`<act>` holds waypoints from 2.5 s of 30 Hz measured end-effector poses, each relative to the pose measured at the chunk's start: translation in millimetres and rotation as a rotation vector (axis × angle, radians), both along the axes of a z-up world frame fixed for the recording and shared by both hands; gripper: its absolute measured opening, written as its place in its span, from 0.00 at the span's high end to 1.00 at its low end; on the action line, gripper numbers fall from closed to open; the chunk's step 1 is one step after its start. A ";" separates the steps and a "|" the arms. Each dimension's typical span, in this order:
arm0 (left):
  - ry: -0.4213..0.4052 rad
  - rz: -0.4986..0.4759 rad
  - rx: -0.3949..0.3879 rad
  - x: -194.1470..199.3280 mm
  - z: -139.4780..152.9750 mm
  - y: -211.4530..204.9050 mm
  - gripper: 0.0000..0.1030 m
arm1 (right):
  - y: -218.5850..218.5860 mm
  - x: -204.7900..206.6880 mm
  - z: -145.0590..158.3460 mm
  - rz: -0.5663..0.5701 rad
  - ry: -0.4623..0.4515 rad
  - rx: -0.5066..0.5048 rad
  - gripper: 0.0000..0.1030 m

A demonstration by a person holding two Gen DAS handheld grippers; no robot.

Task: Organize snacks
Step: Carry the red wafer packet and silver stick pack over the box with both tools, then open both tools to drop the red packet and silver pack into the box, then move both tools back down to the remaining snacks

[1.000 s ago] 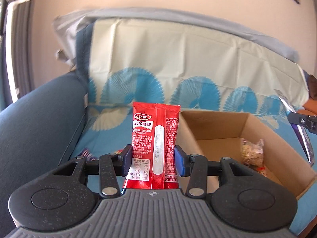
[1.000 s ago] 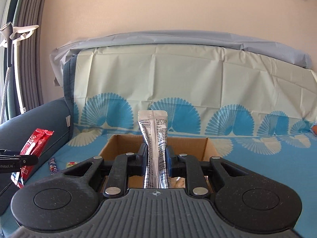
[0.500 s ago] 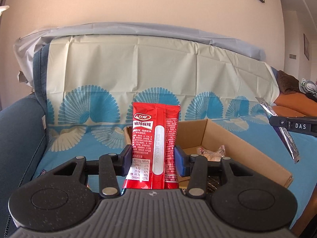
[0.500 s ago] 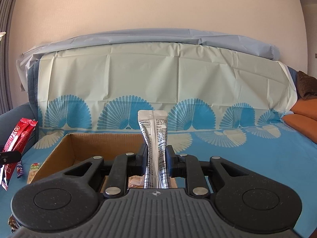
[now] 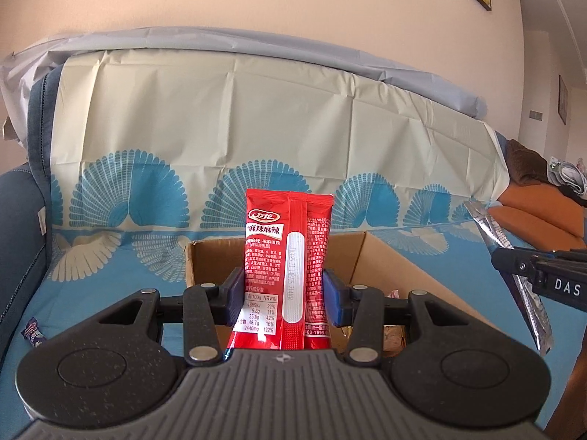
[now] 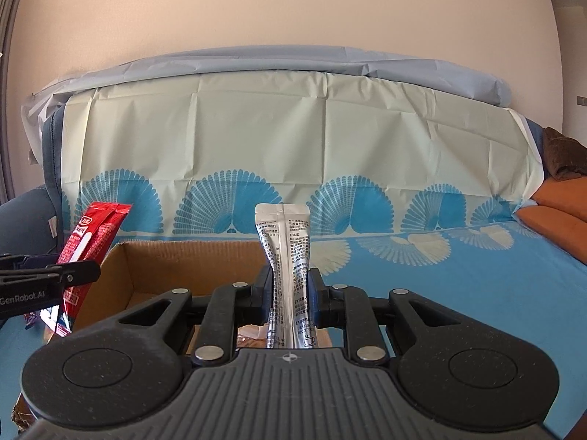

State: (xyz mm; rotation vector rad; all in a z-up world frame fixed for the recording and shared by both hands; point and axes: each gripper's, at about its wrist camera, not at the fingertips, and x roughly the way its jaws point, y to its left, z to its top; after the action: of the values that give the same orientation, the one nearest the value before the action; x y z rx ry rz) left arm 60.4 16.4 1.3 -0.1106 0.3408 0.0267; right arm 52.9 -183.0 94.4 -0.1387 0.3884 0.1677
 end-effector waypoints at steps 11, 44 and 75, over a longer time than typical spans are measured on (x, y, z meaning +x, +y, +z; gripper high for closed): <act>-0.025 -0.074 -0.078 1.9 5.0 3.8 0.21 | 32.2 9.6 -7.5 -0.052 0.035 -0.005 0.74; 0.256 0.361 -0.223 5.8 -11.7 191.2 0.80 | 173.8 -19.3 -30.9 0.171 0.064 0.039 0.52; 0.509 0.532 -0.806 14.5 -100.3 323.4 0.62 | 337.1 42.7 -125.9 0.317 0.411 -0.048 0.34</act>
State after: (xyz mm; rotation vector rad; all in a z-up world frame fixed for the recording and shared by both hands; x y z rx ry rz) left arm 74.9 339.8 -98.9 -1.0040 0.8098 0.4512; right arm 95.6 154.1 -31.6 -0.2136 0.7803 0.5042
